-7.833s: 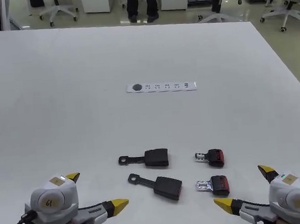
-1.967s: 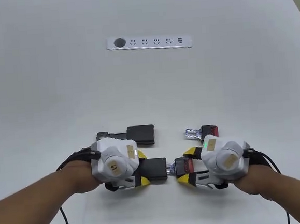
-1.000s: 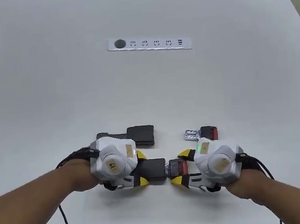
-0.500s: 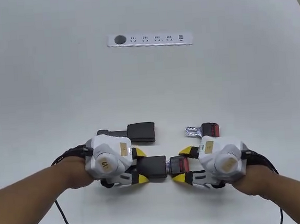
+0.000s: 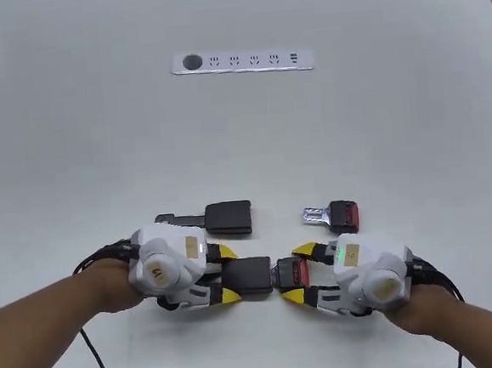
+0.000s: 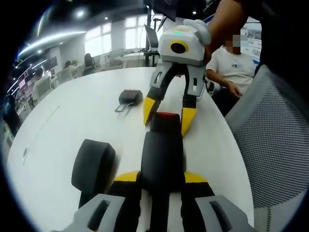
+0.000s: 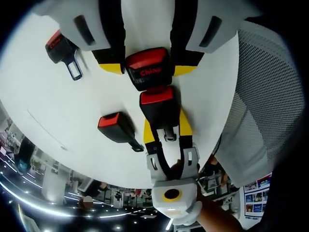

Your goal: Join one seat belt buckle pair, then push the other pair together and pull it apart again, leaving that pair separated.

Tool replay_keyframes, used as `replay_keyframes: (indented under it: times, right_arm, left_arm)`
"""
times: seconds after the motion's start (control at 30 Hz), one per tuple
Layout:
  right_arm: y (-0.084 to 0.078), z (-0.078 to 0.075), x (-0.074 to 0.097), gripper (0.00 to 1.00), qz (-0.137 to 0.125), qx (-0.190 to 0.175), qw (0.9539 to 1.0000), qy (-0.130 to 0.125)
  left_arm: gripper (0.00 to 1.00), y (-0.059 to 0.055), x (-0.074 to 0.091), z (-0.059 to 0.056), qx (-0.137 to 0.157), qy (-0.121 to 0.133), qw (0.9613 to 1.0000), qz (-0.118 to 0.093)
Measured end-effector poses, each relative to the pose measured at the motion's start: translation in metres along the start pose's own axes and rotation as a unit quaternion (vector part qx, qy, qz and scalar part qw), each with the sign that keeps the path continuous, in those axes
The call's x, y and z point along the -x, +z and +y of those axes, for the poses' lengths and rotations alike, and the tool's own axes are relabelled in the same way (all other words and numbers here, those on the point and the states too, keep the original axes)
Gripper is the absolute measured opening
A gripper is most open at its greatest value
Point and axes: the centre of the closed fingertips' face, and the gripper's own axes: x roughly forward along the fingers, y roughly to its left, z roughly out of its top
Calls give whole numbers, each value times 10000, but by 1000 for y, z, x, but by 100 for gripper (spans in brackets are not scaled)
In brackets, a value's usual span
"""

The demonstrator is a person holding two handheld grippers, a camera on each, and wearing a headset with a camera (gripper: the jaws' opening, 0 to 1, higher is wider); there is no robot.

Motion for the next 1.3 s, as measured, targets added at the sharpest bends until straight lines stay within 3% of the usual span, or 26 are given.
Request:
replay_keyframes:
  times: [0.37, 0.77, 0.93, 1.17, 1.3]
  right_arm:
    - [-1, -2, 1, 34, -100, 46, 9999, 37]
    - [-2, -2, 0, 35, -184, 1, 9998, 61]
    - [-2, -3, -1, 36, -151, 92, 9998, 83]
    - [-2, -2, -2, 37, -84, 13, 9999, 88]
    - [1, -1, -2, 38, 2, 161, 9999, 62]
  left_arm:
    - [32, 0, -1, -1, -158, -109, 9998, -32]
    - [32, -2, -1, 0, -126, -142, 9998, -70]
    - [32, 0, -2, -2, -272, -102, 9996, 55]
    - [33, 3, -1, -5, -206, -33, 9995, 239]
    - [33, 1, -3, -7, -249, -19, 9990, 383]
